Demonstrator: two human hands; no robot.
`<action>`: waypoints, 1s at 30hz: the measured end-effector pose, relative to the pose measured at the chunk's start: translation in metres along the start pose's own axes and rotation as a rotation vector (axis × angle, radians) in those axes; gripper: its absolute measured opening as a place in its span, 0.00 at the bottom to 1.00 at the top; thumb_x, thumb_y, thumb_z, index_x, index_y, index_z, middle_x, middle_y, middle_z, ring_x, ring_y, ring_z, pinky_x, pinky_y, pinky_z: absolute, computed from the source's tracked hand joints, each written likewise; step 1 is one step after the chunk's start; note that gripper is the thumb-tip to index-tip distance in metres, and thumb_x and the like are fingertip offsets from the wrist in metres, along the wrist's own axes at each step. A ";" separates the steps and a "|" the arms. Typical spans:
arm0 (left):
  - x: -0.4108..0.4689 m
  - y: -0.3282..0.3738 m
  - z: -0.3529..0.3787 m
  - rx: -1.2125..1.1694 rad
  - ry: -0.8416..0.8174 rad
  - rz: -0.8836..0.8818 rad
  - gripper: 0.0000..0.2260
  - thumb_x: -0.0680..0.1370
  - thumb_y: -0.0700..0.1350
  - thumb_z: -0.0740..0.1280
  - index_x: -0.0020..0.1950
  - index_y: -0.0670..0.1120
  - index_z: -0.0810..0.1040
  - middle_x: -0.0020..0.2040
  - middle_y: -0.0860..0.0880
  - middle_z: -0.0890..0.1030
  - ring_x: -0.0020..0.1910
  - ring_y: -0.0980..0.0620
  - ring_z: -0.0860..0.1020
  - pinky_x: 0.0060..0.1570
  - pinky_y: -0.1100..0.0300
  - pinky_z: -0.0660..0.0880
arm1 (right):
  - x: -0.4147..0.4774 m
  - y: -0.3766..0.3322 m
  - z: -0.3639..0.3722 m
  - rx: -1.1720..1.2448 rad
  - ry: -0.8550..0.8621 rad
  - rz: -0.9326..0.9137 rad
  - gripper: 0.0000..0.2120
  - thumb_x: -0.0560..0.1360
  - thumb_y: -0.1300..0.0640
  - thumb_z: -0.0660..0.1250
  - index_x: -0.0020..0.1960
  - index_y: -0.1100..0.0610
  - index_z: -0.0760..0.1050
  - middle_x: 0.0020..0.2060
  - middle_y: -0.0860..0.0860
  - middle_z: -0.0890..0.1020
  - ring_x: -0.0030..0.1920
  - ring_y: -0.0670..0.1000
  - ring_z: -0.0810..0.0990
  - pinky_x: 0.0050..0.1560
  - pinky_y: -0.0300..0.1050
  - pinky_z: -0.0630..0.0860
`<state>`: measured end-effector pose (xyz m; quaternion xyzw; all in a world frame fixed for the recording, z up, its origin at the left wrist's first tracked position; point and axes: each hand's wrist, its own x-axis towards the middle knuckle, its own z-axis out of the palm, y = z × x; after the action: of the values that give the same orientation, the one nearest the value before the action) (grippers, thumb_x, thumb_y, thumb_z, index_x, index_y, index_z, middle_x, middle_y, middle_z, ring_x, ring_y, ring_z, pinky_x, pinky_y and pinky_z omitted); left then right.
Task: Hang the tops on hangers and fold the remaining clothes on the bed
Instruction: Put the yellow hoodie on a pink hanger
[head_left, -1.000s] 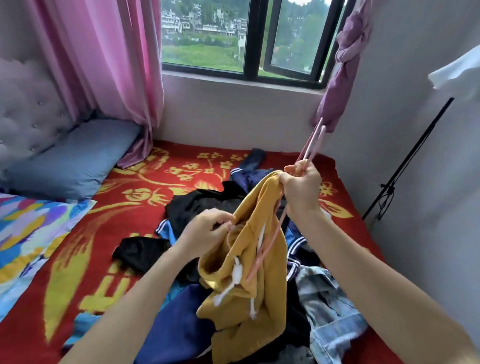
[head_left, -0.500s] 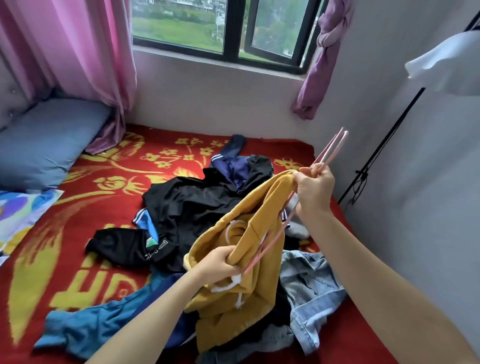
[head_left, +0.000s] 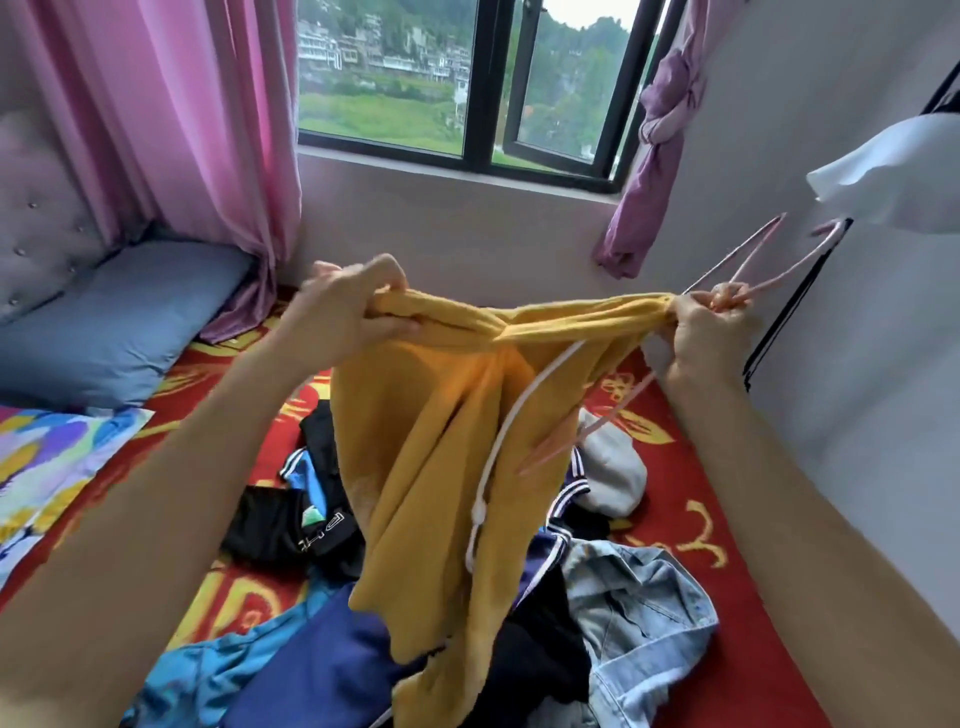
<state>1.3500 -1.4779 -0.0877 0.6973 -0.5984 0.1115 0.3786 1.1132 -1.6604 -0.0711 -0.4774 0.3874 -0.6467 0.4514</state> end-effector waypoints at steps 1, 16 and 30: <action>0.006 0.005 -0.010 -0.009 0.060 -0.011 0.17 0.66 0.54 0.74 0.47 0.47 0.73 0.30 0.57 0.68 0.31 0.51 0.67 0.39 0.58 0.62 | 0.003 -0.011 0.002 0.057 -0.010 -0.019 0.18 0.69 0.72 0.63 0.36 0.51 0.62 0.32 0.47 0.69 0.30 0.45 0.69 0.38 0.43 0.73; -0.122 -0.044 0.116 0.235 -0.708 -0.146 0.17 0.80 0.56 0.57 0.53 0.47 0.80 0.51 0.54 0.81 0.54 0.54 0.77 0.51 0.57 0.64 | -0.024 0.139 -0.073 -0.697 -0.686 0.347 0.19 0.69 0.79 0.51 0.30 0.57 0.60 0.27 0.55 0.75 0.16 0.45 0.66 0.16 0.32 0.57; -0.136 -0.023 0.096 0.211 -0.380 0.233 0.13 0.75 0.53 0.59 0.34 0.52 0.77 0.32 0.59 0.66 0.36 0.60 0.64 0.37 0.62 0.51 | -0.031 0.108 -0.054 -0.946 -1.308 -0.071 0.24 0.76 0.56 0.67 0.22 0.52 0.64 0.15 0.44 0.68 0.21 0.43 0.66 0.29 0.38 0.63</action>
<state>1.3075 -1.4390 -0.2456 0.6676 -0.7203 0.0834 0.1689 1.0881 -1.6588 -0.1929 -0.9116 0.2620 -0.0180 0.3163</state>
